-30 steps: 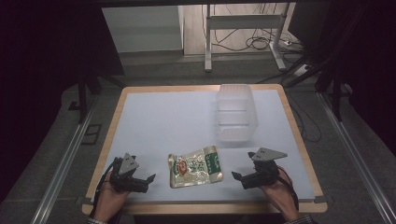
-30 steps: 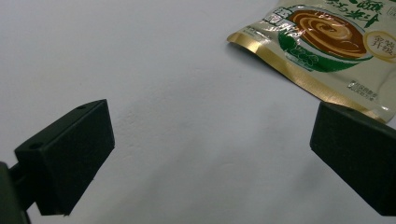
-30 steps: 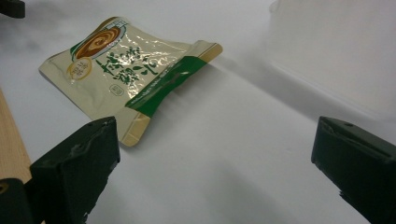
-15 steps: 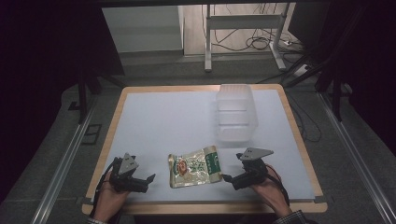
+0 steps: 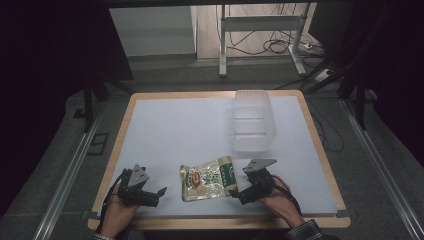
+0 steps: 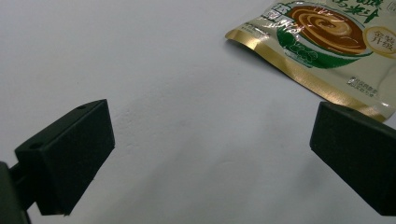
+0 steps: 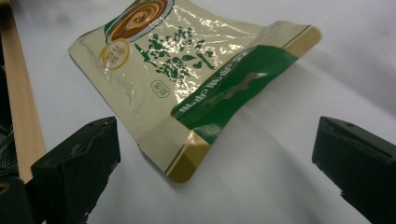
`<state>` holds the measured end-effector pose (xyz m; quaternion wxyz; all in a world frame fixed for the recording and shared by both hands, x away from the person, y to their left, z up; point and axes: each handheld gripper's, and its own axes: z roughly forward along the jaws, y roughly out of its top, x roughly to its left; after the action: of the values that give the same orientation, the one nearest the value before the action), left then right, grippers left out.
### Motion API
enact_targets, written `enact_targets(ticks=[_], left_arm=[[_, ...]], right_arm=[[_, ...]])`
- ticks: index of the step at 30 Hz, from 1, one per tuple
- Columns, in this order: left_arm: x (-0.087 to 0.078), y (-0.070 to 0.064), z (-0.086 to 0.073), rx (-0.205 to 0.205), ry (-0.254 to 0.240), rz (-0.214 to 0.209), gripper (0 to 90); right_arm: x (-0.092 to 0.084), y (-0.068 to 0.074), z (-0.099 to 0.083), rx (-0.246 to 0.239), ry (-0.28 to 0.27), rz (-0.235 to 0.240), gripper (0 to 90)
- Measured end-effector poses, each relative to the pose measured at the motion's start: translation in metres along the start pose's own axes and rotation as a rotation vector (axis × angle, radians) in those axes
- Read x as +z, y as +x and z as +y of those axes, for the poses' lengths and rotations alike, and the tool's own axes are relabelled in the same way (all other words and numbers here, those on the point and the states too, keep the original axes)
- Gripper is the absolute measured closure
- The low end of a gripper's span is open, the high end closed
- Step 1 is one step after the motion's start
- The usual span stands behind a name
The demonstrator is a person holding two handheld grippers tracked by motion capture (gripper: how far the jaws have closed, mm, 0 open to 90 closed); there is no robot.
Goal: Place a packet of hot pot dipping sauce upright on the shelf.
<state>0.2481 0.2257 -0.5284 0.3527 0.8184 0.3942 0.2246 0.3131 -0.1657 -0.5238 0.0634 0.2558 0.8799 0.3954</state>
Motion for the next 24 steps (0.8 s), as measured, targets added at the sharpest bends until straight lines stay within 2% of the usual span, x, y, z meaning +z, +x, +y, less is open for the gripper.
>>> enact_targets(ticks=[5, 9, 12, 16, 17, 18, 21, 22, 23, 24], left_arm=[[0.000, -0.001, 0.000, 0.003, 0.002, -0.001, 0.0], [0.000, -0.001, 0.000, 0.004, 0.003, -0.001, 0.0], [0.000, -0.001, 0.000, 0.005, 0.005, -0.001, 0.0], [0.000, -0.001, 0.000, 0.004, 0.006, -0.002, 0.0], [0.001, -0.001, 0.000, 0.004, 0.006, -0.002, 0.0], [0.001, -0.001, 0.000, 0.003, 0.006, -0.002, 0.0], [0.001, -0.001, 0.000, 0.005, 0.007, -0.001, 0.0], [0.001, -0.001, 0.000, 0.006, 0.007, -0.001, 0.0], [0.001, -0.001, 0.000, 0.007, 0.008, 0.000, 0.0], [0.001, -0.001, 0.000, 0.008, 0.009, 0.000, 0.0]], right_arm=[[0.009, 0.002, 0.004, 0.040, 0.024, 0.025, 3.9], [0.014, 0.003, 0.007, 0.024, 0.037, 0.025, 7.9], [0.017, 0.003, 0.012, 0.023, 0.037, 0.013, 16.9], [0.025, 0.001, 0.017, 0.010, 0.047, 0.013, 28.4], [0.028, 0.001, 0.020, 0.003, 0.049, 0.020, 35.0], [0.028, 0.001, 0.020, 0.003, 0.049, 0.020, 35.0], [0.033, 0.001, 0.024, -0.009, 0.059, 0.022, 45.9], [0.035, 0.001, 0.026, -0.008, 0.065, 0.024, 51.3], [0.035, 0.001, 0.026, -0.008, 0.065, 0.024, 51.3], [0.037, 0.000, 0.029, 0.006, 0.069, 0.032, 56.5]])
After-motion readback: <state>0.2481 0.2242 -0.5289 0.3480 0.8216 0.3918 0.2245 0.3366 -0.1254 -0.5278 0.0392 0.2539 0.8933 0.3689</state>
